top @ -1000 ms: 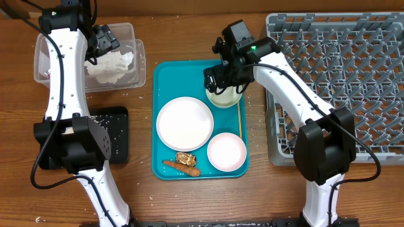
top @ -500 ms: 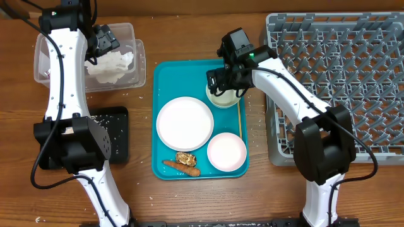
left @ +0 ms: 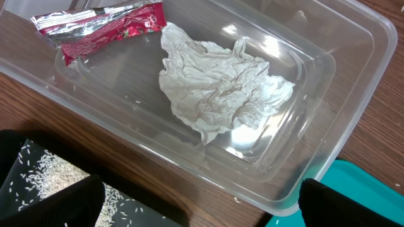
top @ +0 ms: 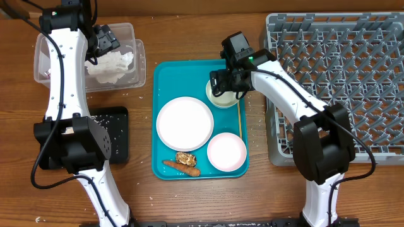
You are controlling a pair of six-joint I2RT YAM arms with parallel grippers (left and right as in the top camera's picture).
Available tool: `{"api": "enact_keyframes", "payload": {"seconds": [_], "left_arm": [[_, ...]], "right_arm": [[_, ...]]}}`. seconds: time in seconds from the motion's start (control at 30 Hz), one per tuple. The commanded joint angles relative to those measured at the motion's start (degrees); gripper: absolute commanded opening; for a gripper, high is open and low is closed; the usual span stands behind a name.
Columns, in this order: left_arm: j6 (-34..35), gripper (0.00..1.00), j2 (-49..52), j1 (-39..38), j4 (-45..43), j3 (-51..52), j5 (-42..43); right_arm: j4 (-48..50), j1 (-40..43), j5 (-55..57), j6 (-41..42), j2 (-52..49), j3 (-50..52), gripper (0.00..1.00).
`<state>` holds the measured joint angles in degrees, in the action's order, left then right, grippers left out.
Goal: Sort waste into correct bins and load items into the dishwasher
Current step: 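Grasp the white cup with the right gripper, then carry the white cup with the right gripper into the dish rack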
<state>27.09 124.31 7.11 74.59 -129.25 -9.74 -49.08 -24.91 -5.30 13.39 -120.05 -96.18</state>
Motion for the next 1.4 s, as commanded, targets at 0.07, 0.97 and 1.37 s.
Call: {"api": "enact_keyframes", "payload": {"seconds": [0.07,0.97,1.37], "left_arm": [[0.79,1.0,0.83,-0.28,-0.04,0.2,-0.96],[0.79,1.0,0.83,-0.37,-0.04,0.2,-0.96],[0.79,1.0,0.83,-0.39,-0.04,0.2,-0.96]], "right_arm": [[0.98,-1.31,0.81,1.9,-0.44,0.61,0.81],[1.84,-4.72,9.49,6.43,-0.48,1.44,0.67],[-8.57,-1.49,9.09,6.6,2.75,-13.31,0.6]]}}
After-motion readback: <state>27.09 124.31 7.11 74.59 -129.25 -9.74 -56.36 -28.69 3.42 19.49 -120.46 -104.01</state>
